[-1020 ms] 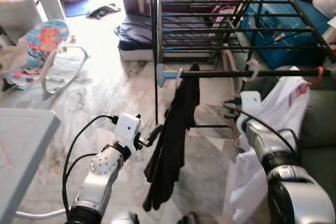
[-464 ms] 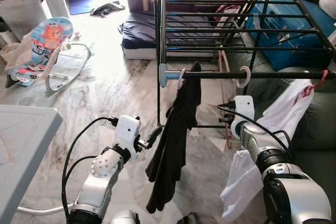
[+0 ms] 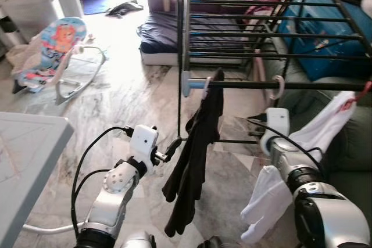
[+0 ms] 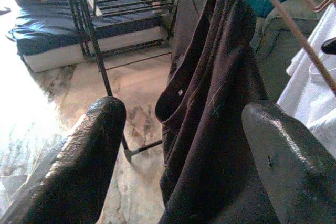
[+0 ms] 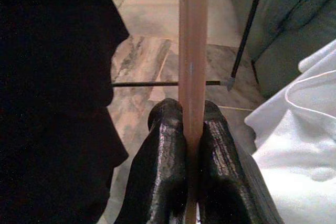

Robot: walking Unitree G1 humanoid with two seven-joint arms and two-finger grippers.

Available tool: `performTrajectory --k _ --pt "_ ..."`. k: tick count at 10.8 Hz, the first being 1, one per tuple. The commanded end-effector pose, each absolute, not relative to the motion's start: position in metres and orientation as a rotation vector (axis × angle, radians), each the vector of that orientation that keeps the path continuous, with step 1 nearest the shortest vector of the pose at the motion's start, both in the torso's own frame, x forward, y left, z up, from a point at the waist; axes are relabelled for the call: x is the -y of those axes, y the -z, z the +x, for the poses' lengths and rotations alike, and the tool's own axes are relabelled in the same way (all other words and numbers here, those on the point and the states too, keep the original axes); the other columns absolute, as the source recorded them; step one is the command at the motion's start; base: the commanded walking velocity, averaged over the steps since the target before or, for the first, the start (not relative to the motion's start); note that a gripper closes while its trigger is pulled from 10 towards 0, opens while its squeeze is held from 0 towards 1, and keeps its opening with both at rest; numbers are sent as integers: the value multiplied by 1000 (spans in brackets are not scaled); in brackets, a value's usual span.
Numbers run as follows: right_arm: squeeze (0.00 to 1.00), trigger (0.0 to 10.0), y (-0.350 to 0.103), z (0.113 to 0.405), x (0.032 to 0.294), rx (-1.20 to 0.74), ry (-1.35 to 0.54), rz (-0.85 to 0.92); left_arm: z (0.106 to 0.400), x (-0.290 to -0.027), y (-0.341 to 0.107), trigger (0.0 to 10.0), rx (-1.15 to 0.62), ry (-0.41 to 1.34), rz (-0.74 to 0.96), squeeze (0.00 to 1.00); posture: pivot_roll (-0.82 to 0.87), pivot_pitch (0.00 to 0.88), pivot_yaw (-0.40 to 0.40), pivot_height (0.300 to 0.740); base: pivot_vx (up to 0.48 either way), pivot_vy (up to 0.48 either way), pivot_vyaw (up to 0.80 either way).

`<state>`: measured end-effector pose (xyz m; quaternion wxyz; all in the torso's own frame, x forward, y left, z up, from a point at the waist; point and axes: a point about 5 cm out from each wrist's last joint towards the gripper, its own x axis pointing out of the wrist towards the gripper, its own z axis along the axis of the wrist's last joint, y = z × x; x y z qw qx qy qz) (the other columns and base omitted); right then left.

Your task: Hang hanger

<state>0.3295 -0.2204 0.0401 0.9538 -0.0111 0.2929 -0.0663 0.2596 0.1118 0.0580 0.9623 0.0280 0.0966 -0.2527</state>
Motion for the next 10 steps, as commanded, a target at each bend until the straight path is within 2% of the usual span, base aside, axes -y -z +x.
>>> performTrajectory --k 1,10 --pt "0 10000 -30 321 226 -650 170 -10 261 -111 -56 10000 -212 515 76 0 -52 0 -3 740 0 0 0" --pt "0 10000 -38 326 231 -612 178 34 263 -106 -55 10000 -217 536 102 0 -57 0 2 740 0 0 0"
